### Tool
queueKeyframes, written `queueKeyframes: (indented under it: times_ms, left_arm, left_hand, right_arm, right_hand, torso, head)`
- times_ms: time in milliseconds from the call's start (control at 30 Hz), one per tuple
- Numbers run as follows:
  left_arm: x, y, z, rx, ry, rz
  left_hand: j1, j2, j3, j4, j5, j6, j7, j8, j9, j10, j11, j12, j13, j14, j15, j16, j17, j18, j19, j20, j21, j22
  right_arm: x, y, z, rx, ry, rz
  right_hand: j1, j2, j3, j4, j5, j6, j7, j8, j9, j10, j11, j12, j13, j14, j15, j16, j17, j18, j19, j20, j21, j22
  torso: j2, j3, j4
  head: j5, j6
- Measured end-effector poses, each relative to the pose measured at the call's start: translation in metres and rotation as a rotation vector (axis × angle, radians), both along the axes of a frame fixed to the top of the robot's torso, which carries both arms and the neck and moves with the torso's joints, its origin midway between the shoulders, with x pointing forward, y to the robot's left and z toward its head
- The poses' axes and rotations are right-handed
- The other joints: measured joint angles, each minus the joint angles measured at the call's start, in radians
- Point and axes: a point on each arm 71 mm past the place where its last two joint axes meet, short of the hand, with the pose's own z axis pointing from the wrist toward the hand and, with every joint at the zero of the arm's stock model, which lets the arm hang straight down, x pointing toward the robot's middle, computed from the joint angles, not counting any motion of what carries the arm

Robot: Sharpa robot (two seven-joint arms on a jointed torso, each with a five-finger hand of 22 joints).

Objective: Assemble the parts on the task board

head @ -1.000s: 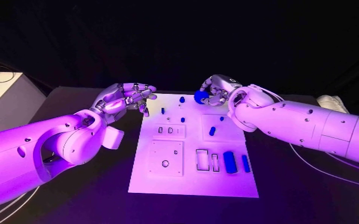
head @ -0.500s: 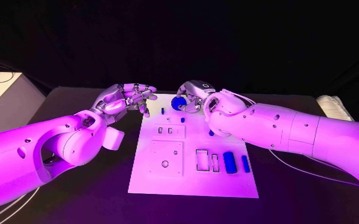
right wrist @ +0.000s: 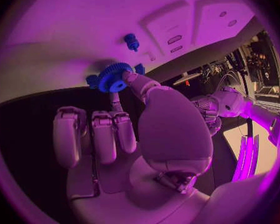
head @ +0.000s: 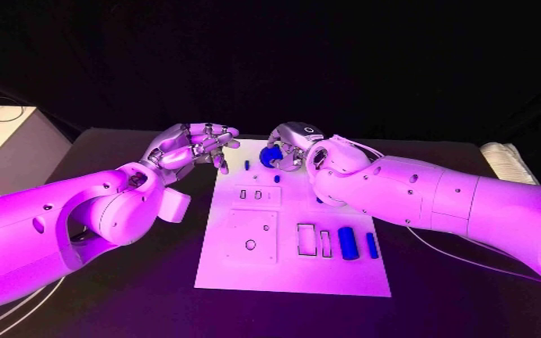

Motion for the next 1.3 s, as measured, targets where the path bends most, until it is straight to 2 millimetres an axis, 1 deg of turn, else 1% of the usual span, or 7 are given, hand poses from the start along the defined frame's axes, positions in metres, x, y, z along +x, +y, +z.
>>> queueKeyframes:
  times_ms: [400, 600, 767, 933, 1033, 1167, 1300]
  left_arm:
    - [0.0, 0.0002, 0.0, 0.0, 0.0, 0.0]
    - [0.0, 0.0002, 0.0, 0.0, 0.001, 0.0]
    - [0.0, 0.0003, 0.0, 0.0, 0.001, 0.0]
    - [0.0, 0.0006, -0.0001, 0.001, 0.001, 0.001]
    - [0.0, 0.0008, -0.0001, 0.001, 0.001, 0.001]
    - [-0.0001, 0.0011, -0.0001, 0.001, 0.001, 0.002]
    - [-0.0001, 0.0012, -0.0001, 0.001, 0.001, 0.002]
  left_hand:
    - [0.0, 0.0, 0.0, 0.0, 0.0, 0.0, 0.0, 0.0, 0.0, 0.0, 0.0, 0.0, 0.0, 0.0, 0.0, 0.0, 0.0, 0.0, 0.0, 0.0, 0.0, 0.0]
    - [0.0, 0.0, 0.0, 0.0, 0.0, 0.0, 0.0, 0.0, 0.0, 0.0, 0.0, 0.0, 0.0, 0.0, 0.0, 0.0, 0.0, 0.0, 0.0, 0.0, 0.0, 0.0]
    - [0.0, 0.0, 0.003, -0.003, 0.0, -0.004, 0.004, 0.0, 0.002, 0.0, 0.0, 0.0, 0.001, 0.0, 0.0, -0.004, 0.0, 0.0, -0.003, 0.003, 0.008, 0.004]
    - [0.0, 0.0, 0.003, -0.003, 0.0, -0.004, 0.004, 0.0, 0.002, 0.0, 0.0, 0.0, 0.001, 0.0, 0.0, -0.004, 0.001, 0.0, -0.003, 0.003, 0.008, 0.004]
    - [0.0, 0.0, 0.003, -0.003, 0.0, -0.004, 0.004, 0.0, 0.002, 0.0, 0.0, 0.0, 0.001, 0.0, 0.0, -0.004, 0.001, 0.0, -0.003, 0.003, 0.008, 0.003]
    - [0.0, 0.0, 0.003, -0.003, 0.0, -0.004, 0.004, 0.0, 0.002, 0.0, 0.0, 0.0, 0.001, 0.0, 0.0, -0.004, 0.001, 0.0, -0.003, 0.003, 0.008, 0.005]
    - [0.0, 0.0, 0.003, -0.003, 0.0, -0.004, 0.004, 0.0, 0.002, 0.0, 0.0, 0.0, 0.001, 0.0, 0.0, -0.004, 0.001, 0.0, -0.003, 0.003, 0.008, 0.004]
  right_arm:
    - [0.0044, -0.0025, -0.0031, -0.025, -0.003, -0.029]
    - [0.0052, -0.0012, -0.0047, -0.03, -0.002, -0.031]
    - [0.0057, -0.001, -0.0056, -0.033, 0.002, -0.029]
    - [0.006, -0.0017, -0.0067, -0.035, 0.009, -0.026]
    - [0.007, -0.0039, -0.0072, -0.036, 0.014, -0.03]
    - [0.0081, -0.007, -0.0079, -0.034, 0.022, -0.035]
    - [0.0083, -0.0082, -0.0086, -0.033, 0.033, -0.033]
  right_hand:
    - [-0.006, -0.006, 0.001, 0.001, 0.002, 0.005, -0.001, 0.002, 0.0, 0.0, 0.0, 0.0, 0.0, 0.0, 0.0, 0.0, 0.0, 0.001, 0.0, 0.0, 0.0, 0.0]
    - [-0.006, -0.006, 0.001, 0.001, 0.002, 0.005, -0.001, 0.002, 0.0, 0.0, 0.0, -0.006, 0.0, 0.0, 0.0, 0.0, 0.0, 0.001, 0.0, 0.0, 0.0, 0.0]
    - [-0.015, -0.014, 0.007, 0.008, 0.002, -0.01, -0.006, -0.024, 0.006, -0.002, 0.002, -0.022, 0.0, 0.0, 0.0, 0.0, 0.0, 0.001, 0.0, 0.0, 0.0, 0.0]
    - [-0.035, -0.019, 0.002, 0.019, 0.007, -0.044, 0.01, -0.048, -0.006, -0.002, 0.01, -0.037, 0.0, -0.003, 0.004, 0.0, 0.0, 0.001, 0.0, 0.0, -0.003, 0.0]
    - [-0.057, -0.03, -0.012, 0.036, 0.01, -0.077, 0.017, -0.079, -0.018, -0.001, 0.017, -0.049, 0.0, -0.002, 0.013, 0.0, 0.0, 0.001, 0.0, 0.011, -0.004, 0.0]
    - [-0.092, -0.03, -0.046, 0.07, 0.006, -0.1, 0.024, -0.106, -0.027, -0.001, 0.025, -0.053, 0.0, -0.002, 0.02, 0.0, 0.0, 0.001, 0.0, 0.018, -0.004, 0.0]
    - [-0.121, -0.023, -0.086, 0.111, 0.006, -0.1, 0.024, -0.109, -0.029, 0.0, 0.025, -0.053, 0.0, -0.002, 0.02, 0.0, 0.0, 0.001, 0.0, 0.018, -0.004, -0.001]
  torso:
    - [0.0, 0.0008, -0.0003]
    - [0.0, 0.0014, -0.0003]
    - [0.0, 0.0012, -0.0003]
    - [-0.001, 0.0008, -0.001]
    - [-0.001, 0.0008, -0.0015]
    - [-0.001, 0.0008, -0.0018]
    - [-0.001, 0.0008, -0.0015]
  head:
    - [0.001, -0.001]
    - [0.009, 0.0]
    - [0.011, -0.001]
    - [0.011, -0.002]
    - [0.012, -0.002]
    - [0.012, -0.002]
    - [0.012, -0.003]
